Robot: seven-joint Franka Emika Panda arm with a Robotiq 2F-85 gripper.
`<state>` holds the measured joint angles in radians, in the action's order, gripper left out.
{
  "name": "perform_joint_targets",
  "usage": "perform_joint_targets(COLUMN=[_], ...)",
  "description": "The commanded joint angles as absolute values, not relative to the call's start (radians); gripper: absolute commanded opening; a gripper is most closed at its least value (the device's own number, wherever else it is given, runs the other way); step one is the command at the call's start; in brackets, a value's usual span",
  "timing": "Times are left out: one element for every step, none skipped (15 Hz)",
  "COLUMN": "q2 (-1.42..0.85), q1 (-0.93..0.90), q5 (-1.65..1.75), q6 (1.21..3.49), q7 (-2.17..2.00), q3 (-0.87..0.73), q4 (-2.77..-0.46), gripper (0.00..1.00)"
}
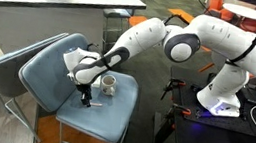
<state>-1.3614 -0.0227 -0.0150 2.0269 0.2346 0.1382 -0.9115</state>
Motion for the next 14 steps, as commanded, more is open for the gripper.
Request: perform_joint_targets(q2=[-1.434, -1.448, -1.460, -1.472, -1.482, -1.481, -1.488, -1.493, -1.505, -1.465, -1.466, -1.466, -1.465, -1.465], q1=[-0.027, -0.028, -0.029, -0.030, -0.031, -0.026, -0.028, -0.028, -0.036, -0.033, -0.033, -0.032, -0.032, -0.030], q5=[-0.031, -0.031, -0.031, -0.032, -0.032, -0.021, -0.021, -0.020, -0.035, -0.040, -0.041, -0.041, -0.040, -0.041], q6=[1.938, 1.926, 1.914, 1.905, 1.898, 1.898, 1.893, 1.890, 1.879, 1.905, 1.906, 1.911, 1.914, 1.918], q7=[0.257, 0.258, 0.259, 0.258, 0.257, 0.255, 0.254, 0.254, 0.255, 0.255, 0.256, 0.258, 0.254, 0.257], q3=[0.141, 0.142, 0.141, 0.141, 0.141, 0.151, 0.152, 0.154, 0.143, 0.139, 0.139, 0.138, 0.135, 0.135], q4=[-0.778, -0.756, -0.736, -0.717, -0.701, -0.704, -0.694, -0.685, -0.661, -0.724, -0.718, -0.715, -0.711, -0.708], gripper=[0.54, 0.49, 0.44, 0.40, 0.37, 0.42, 0.42, 0.38, 0.26, 0.14, 0.10, 0.01, 0.00, 0.00])
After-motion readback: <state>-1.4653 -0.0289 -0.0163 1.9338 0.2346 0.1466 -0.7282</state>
